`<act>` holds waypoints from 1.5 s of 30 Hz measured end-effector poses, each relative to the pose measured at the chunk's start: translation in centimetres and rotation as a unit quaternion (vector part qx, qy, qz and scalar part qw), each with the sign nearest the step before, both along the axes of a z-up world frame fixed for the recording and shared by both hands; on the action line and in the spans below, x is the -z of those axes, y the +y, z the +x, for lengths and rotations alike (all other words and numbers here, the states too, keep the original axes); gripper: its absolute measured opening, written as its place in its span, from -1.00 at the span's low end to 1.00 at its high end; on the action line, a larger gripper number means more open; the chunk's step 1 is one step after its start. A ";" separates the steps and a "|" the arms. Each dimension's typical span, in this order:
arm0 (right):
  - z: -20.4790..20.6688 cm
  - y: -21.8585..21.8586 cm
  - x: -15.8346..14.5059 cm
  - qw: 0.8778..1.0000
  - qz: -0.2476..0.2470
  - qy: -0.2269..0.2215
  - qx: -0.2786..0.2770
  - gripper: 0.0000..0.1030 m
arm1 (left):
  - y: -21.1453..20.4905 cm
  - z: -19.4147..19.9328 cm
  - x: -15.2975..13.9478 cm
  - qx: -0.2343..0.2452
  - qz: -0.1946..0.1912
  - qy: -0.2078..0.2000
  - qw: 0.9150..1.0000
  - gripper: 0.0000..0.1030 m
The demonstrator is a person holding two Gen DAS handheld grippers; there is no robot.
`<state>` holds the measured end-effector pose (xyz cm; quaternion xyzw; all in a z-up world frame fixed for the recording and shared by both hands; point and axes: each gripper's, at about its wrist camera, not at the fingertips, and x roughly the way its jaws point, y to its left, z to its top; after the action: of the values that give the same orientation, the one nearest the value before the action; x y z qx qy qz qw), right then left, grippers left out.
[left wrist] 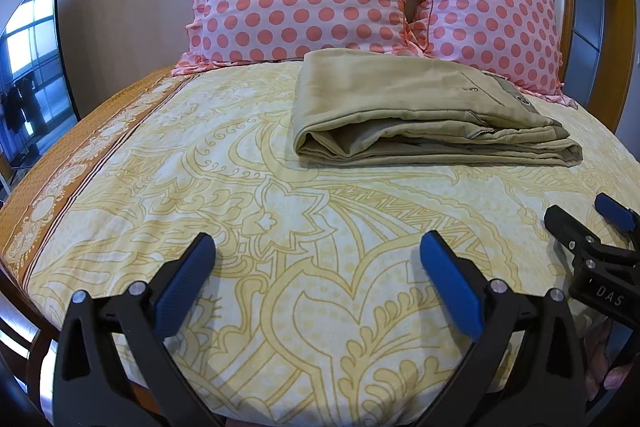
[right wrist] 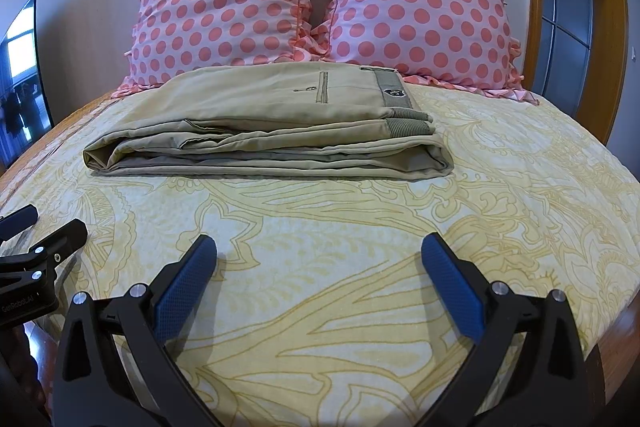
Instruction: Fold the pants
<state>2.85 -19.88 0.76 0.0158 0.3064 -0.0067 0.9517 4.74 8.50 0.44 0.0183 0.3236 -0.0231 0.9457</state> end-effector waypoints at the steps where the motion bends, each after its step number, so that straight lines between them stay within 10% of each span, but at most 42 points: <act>1: 0.0 0.0 0.0 1.000 0.000 0.000 0.000 0.97 | 0.0 0.0 0.0 0.000 0.000 0.000 1.000 0.97; 45: 0.0 0.1 0.0 1.000 0.000 -0.001 0.001 0.97 | 0.2 0.2 -0.2 -0.003 -0.003 -0.002 1.000 0.97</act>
<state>2.84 -19.75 0.73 0.0161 0.3052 -0.0078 0.9521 4.90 8.72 0.64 0.0151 0.3219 -0.0212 0.9464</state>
